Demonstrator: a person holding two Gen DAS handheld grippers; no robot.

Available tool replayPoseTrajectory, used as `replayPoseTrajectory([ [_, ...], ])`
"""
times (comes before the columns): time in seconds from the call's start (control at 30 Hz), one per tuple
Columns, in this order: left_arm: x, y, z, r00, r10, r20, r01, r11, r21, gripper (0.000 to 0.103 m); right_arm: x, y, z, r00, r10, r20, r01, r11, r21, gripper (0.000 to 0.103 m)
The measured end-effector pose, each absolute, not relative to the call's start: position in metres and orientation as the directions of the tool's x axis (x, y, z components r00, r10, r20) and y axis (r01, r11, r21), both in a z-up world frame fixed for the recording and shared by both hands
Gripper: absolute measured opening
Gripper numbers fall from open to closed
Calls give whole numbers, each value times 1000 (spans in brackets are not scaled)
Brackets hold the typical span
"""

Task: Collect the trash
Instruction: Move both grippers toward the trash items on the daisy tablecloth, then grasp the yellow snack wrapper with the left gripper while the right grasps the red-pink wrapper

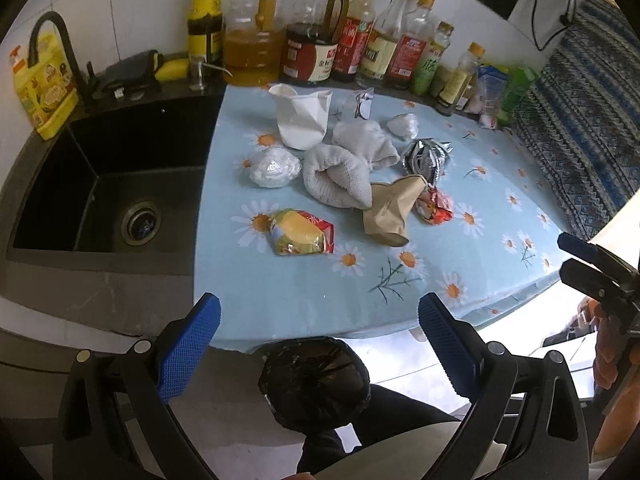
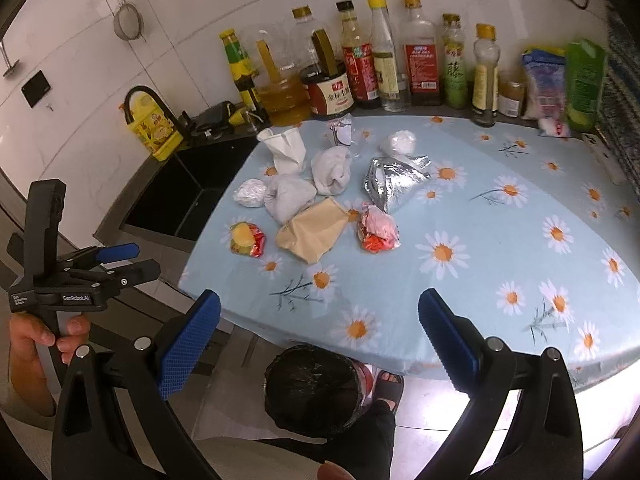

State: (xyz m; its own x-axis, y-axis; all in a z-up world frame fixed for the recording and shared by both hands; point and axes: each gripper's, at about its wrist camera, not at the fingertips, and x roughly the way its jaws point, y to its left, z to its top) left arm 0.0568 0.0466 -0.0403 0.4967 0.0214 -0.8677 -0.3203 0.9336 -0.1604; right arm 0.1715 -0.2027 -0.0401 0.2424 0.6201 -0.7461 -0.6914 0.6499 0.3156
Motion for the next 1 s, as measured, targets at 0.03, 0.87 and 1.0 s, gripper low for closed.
replayPoseTrajectory([
  [0.03,61,47,-44,472,22,-881,-324,934,-151,96,178,-199,-44,233,617,-752,-695,646,315,98],
  [0.87,166,87,-133,276,-7,-961,-369,923,-113,92,299,-123,-141,42,511,-858,-726,605,325,70],
  [1.0,172,95,-143,243,1,-970,-404,909,-100,86,306,-119,-150,25,499,-866,-729,602,325,64],
])
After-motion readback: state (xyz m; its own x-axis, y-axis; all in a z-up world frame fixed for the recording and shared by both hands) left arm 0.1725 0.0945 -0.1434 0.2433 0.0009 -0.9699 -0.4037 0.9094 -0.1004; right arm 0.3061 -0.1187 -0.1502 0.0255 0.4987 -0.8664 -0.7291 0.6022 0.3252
